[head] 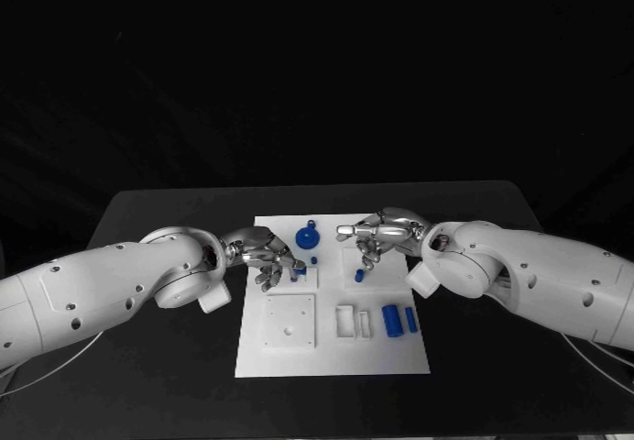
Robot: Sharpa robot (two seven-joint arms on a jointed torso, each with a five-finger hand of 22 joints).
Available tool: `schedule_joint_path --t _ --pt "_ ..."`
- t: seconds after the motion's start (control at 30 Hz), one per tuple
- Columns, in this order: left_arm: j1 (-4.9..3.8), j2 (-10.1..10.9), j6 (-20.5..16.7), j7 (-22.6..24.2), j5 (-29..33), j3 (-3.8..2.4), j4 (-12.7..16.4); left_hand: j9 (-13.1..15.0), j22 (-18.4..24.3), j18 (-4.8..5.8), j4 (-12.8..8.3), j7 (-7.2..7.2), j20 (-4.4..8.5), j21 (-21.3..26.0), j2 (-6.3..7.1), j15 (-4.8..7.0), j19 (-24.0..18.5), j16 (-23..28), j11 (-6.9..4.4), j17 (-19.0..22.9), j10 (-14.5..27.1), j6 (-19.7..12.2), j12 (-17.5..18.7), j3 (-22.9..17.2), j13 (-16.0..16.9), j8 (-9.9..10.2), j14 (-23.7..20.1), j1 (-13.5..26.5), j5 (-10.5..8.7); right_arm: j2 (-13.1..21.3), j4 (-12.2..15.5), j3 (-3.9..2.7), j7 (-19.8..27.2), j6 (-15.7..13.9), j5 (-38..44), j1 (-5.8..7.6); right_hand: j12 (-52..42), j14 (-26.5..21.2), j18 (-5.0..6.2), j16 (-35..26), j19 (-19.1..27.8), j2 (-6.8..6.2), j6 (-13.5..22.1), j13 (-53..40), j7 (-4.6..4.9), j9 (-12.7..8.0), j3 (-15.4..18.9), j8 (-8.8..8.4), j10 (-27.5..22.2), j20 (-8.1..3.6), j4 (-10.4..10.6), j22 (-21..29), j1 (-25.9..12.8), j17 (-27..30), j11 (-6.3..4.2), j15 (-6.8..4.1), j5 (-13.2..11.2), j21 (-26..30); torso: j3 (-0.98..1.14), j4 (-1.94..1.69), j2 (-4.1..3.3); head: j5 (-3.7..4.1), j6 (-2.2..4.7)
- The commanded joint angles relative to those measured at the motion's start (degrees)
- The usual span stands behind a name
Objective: Assemble the parts on the task board
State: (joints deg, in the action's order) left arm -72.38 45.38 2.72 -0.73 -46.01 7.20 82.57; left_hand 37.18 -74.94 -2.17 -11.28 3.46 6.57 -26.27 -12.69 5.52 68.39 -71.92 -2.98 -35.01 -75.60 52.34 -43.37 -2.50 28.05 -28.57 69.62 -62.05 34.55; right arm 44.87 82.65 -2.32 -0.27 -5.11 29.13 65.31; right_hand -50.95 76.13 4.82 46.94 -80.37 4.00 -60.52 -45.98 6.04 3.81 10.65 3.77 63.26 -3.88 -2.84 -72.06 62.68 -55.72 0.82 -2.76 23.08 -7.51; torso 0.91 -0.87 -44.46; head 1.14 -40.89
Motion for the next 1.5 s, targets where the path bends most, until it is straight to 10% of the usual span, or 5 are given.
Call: schedule_joint_path --t 0.03,0.6,0.97,1.5 --pt "-0.87 -0.3 -5.04 -5.73 -9.1 -0.04 -0.25 -0.46 -1.05 0.31 -4.89 -2.65 0.09 -0.37 0.77 0.15 0.99 0.51 -0.21 -0.04 -1.26 3.76 0.69 -5.2 -0.14 0.77 1.06 -0.33 1.06 0.43 0.09 -0.33 3.97 -4.06 -0.85 0.68 -0.26 -0.28 0.2 0.31 -0.48 0.65 0.03 0.14 -0.12 -0.01 -0.12 -0.16 -0.21 0.08 -0.4 -0.08 0.32 0.12 -0.12 -0.02 0.44 0.34 0.32 0.0 0.44 -0.1 -0.2" --pt "-2.73 -3.09 -5.14 -27.09 -26.5 0.93 -2.27 0.79 -1.08 0.13 -4.98 -3.13 0.2 0.48 2.75 0.32 3.12 4.28 -0.64 -3.17 -5.41 7.24 5.85 -6.65 3.19 4.62 4.86 0.0 3.46 1.28 -2.79 -1.45 6.67 -8.21 1.97 2.85 -0.31 -0.18 0.22 0.42 -0.64 0.53 -0.06 0.41 -0.16 -0.02 -0.44 -0.17 -0.14 0.07 -1.83 -0.47 0.52 0.25 -0.21 -0.04 2.03 0.55 0.69 0.02 0.86 -0.69 -0.73" --pt "-2.4 -4.84 -7.24 -29.32 -29.79 2.79 -3.81 0.74 -1.08 -0.02 -4.96 -3.3 0.19 0.17 3.48 0.39 3.56 4.33 -0.82 -4.27 -6.42 7.97 6.53 -7.69 3.37 4.89 6.02 0.56 4.93 1.04 -3.27 -1.63 7.08 -8.71 2.7 2.96 -0.4 -0.15 0.25 0.5 -0.76 0.7 -0.11 0.48 -0.17 -0.01 -0.49 -0.16 -0.09 0.07 -2.47 -0.71 0.41 0.26 -0.22 -0.05 2.06 0.67 0.5 0.08 0.86 -1.23 -1.26" --pt "-1.08 -6.96 -7.38 -28.8 -28.22 3.12 -5.33 0.9 -1.08 0.05 -4.95 -3.38 0.34 0.14 3.98 0.49 3.9 4.7 -0.91 -5.04 -7.02 8.28 7.09 -8.82 3.66 5.04 6.69 1.02 5.17 0.5 -3.6 -1.65 6.87 -8.78 2.96 2.97 -0.44 -0.11 0.25 0.57 -0.85 0.93 -0.3 0.54 -0.22 -0.01 -0.7 -0.16 -0.07 0.05 -2.94 -0.95 0.32 0.27 -0.27 -0.08 2.0 0.84 0.62 0.12 0.86 -1.15 -1.58"
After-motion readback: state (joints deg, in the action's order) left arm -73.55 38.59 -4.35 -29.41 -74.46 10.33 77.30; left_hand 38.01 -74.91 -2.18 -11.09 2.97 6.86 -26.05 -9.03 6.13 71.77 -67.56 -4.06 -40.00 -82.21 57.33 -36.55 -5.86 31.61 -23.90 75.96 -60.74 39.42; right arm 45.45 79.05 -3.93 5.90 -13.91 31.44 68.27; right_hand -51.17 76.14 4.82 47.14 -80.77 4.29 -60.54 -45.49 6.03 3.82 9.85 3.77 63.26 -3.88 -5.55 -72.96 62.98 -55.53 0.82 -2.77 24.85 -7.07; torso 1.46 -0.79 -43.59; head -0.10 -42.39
